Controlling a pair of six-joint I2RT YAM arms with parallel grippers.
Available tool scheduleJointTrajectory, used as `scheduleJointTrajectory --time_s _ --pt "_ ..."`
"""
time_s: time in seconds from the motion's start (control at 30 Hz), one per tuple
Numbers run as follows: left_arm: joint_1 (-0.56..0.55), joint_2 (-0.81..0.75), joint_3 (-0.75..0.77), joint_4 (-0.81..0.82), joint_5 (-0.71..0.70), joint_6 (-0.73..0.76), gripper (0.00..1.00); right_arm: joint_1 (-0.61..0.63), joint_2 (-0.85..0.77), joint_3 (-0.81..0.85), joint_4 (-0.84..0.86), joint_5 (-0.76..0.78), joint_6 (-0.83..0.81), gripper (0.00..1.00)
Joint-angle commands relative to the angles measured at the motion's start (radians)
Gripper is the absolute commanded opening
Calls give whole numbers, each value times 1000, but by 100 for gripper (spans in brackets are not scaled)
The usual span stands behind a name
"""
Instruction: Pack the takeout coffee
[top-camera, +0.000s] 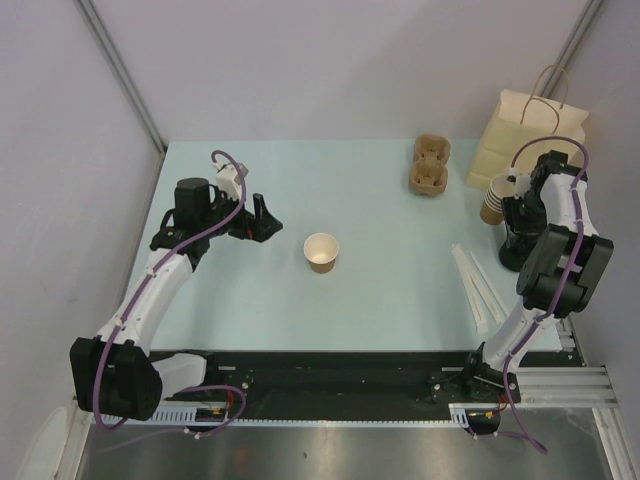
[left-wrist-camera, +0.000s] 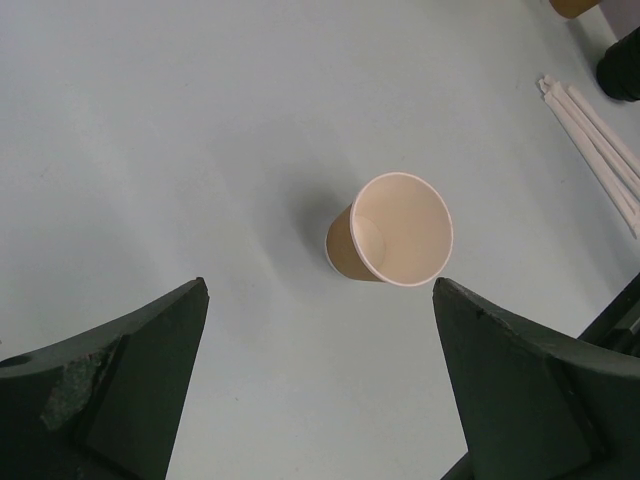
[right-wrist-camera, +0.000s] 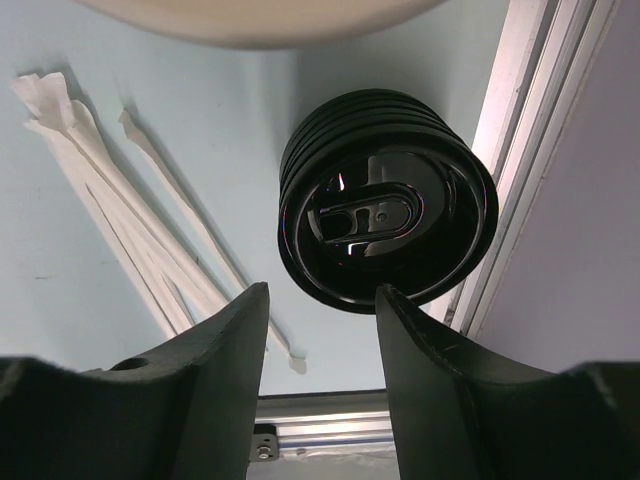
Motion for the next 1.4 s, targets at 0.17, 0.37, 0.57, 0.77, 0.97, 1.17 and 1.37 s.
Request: scheduleJointTrajectory --time_s 0.17,0.37,0.57,0.77,0.97,1.17,1.37 --pt "-6 -2 -1 53 15 -8 100 17 31 33 -12 14 -19 49" --pt "-6 12 2 59 13 -19 99 22 46 30 -12 11 -22 49" --pt "-6 20 3 62 12 -22 99 29 65 28 -5 14 -25 43" --pt "-6 29 3 63 10 -26 100 32 72 28 -2 19 -26 38" --pt "-6 34 3 68 9 -34 99 32 77 28 0 13 -25 36" --pt "-6 37 2 70 10 -34 100 34 82 24 1 11 -22 33" --pt "-6 41 -3 71 15 -40 100 37 85 24 3 14 -22 27"
